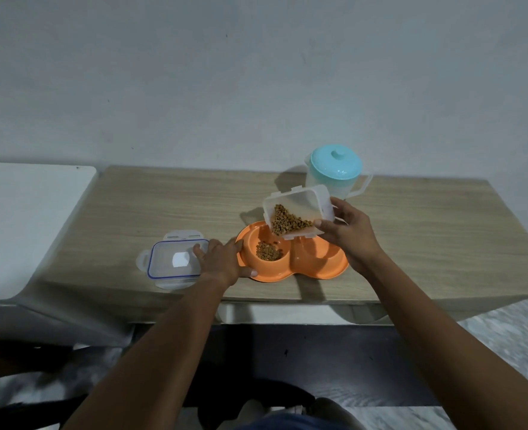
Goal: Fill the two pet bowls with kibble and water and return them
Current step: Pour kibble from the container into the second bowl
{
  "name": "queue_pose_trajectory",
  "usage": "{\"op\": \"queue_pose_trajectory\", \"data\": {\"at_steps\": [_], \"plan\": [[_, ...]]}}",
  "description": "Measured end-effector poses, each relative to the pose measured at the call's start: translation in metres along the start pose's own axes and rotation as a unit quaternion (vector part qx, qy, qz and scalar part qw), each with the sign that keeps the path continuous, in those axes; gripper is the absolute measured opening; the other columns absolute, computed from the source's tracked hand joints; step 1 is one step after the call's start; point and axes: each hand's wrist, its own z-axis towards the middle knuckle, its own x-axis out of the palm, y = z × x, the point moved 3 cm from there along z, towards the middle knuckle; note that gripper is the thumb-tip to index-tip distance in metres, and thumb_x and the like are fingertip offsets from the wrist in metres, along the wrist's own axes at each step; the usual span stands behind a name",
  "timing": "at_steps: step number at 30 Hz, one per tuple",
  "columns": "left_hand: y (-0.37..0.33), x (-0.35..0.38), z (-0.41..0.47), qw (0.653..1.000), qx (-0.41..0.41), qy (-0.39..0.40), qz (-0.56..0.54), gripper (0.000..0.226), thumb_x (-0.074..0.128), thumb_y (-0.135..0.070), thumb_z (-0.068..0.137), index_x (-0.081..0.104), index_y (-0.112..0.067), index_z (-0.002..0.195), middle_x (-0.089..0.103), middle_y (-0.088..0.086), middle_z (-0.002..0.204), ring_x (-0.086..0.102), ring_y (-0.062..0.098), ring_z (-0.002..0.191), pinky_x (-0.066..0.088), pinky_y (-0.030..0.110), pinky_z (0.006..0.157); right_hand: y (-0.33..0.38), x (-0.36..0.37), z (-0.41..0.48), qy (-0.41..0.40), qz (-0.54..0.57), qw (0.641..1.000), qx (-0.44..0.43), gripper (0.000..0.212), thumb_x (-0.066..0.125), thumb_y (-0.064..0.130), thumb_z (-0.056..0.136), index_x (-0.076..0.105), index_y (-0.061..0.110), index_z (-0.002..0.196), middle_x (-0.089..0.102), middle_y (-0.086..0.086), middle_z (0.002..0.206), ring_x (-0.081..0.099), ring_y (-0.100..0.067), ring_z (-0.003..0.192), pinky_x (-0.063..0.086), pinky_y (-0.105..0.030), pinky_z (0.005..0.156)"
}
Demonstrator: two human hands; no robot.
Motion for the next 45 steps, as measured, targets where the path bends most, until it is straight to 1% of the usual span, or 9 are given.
{"op": "queue_pose_trajectory", "data": {"at_steps": [3, 9, 12, 18, 25, 30, 37, 40, 45], "plan": [[0.002, 0.001, 0.002, 1.000, 0.001, -0.001, -0.002, 0.081, 0.071, -0.067, 0.068, 0.041, -0.040, 0.139, 0.058, 0.002, 0.128, 0.032, 0.028, 0.135, 0.008, 0.063, 0.108, -0.001, 0.000, 0.003, -0.019, 0.054, 0.998, 0.037, 0.043, 0.072, -0.005, 0.087, 0.066, 0.012, 0.126, 0.070, -0.018, 0.119, 0.073, -0.033, 0.107, 0.061, -0.049, 0.091], [0.003, 0.000, 0.001, 1.000, 0.007, -0.014, -0.003, 0.084, 0.070, -0.067, 0.069, 0.038, -0.041, 0.141, 0.056, 0.004, 0.129, 0.031, 0.029, 0.135, 0.009, 0.064, 0.109, -0.001, 0.028, 0.018, -0.033, 0.120, 0.987, 0.097, 0.027, 0.065, -0.001, 0.093, 0.066, 0.004, 0.120, 0.072, -0.017, 0.114, 0.072, -0.025, 0.095, 0.063, -0.031, 0.073], [0.002, -0.001, -0.001, 1.000, 0.005, -0.016, -0.001, 0.087, 0.071, -0.065, 0.070, 0.034, -0.039, 0.144, 0.054, 0.008, 0.132, 0.030, 0.031, 0.137, 0.009, 0.064, 0.110, -0.009, 0.050, 0.036, -0.026, 0.141, 0.980, 0.140, 0.017, 0.065, -0.001, 0.094, 0.066, 0.000, 0.111, 0.069, -0.020, 0.119, 0.070, -0.027, 0.099, 0.064, -0.037, 0.082], [0.000, -0.001, 0.003, 0.999, 0.001, -0.017, 0.029, 0.087, 0.070, -0.066, 0.070, 0.035, -0.035, 0.143, 0.054, 0.007, 0.133, 0.032, 0.030, 0.136, 0.013, 0.061, 0.109, -0.026, 0.084, 0.084, -0.057, 0.122, 0.968, 0.213, 0.043, 0.065, 0.003, 0.095, 0.053, -0.002, 0.136, 0.052, -0.023, 0.143, 0.063, -0.037, 0.112, 0.062, -0.029, 0.055], [0.003, 0.004, 0.009, 0.999, 0.012, -0.028, 0.022, 0.087, 0.070, -0.068, 0.068, 0.037, -0.035, 0.141, 0.056, 0.001, 0.132, 0.033, 0.027, 0.136, 0.012, 0.061, 0.109, -0.035, 0.099, 0.115, -0.076, 0.131, 0.951, 0.269, 0.044, 0.065, 0.011, 0.097, 0.051, 0.006, 0.138, 0.059, -0.021, 0.136, 0.066, -0.038, 0.114, 0.064, -0.047, 0.080], [0.005, 0.003, 0.010, 0.999, 0.015, -0.028, 0.033, 0.085, 0.070, -0.069, 0.065, 0.043, -0.034, 0.138, 0.057, 0.000, 0.129, 0.035, 0.027, 0.133, 0.012, 0.059, 0.109, -0.038, 0.100, 0.120, -0.092, 0.040, 0.958, 0.268, 0.053, 0.069, 0.020, 0.096, 0.049, 0.007, 0.143, 0.060, -0.021, 0.136, 0.065, -0.041, 0.115, 0.060, -0.054, 0.091], [0.007, 0.005, 0.013, 0.999, 0.013, -0.019, 0.032, 0.087, 0.069, -0.071, 0.064, 0.042, -0.035, 0.138, 0.059, 0.004, 0.125, 0.035, 0.028, 0.132, 0.013, 0.059, 0.108, -0.036, 0.091, 0.113, -0.063, 0.016, 0.966, 0.249, 0.045, 0.064, 0.015, 0.098, 0.051, 0.004, 0.139, 0.061, -0.018, 0.126, 0.066, -0.034, 0.106, 0.061, -0.041, 0.080], [0.006, 0.006, 0.012, 0.999, 0.008, -0.016, 0.027, 0.085, 0.071, -0.070, 0.064, 0.043, -0.036, 0.137, 0.059, 0.004, 0.125, 0.034, 0.028, 0.133, 0.012, 0.060, 0.107, -0.038, 0.080, 0.107, -0.056, -0.018, 0.972, 0.228, 0.035, 0.066, 0.019, 0.093, 0.059, 0.007, 0.125, 0.063, -0.010, 0.107, 0.065, -0.030, 0.104, 0.059, -0.045, 0.095], [0.005, 0.004, 0.008, 1.000, -0.004, -0.008, 0.010, 0.090, 0.071, -0.069, 0.065, 0.036, -0.039, 0.142, 0.057, 0.008, 0.128, 0.033, 0.028, 0.133, 0.017, 0.059, 0.106, -0.029, 0.053, 0.078, -0.074, -0.219, 0.972, 0.047, 0.029, 0.069, 0.020, 0.089, 0.076, 0.012, 0.117, 0.076, -0.005, 0.116, 0.066, -0.021, 0.110, 0.052, -0.034, 0.095]]}}
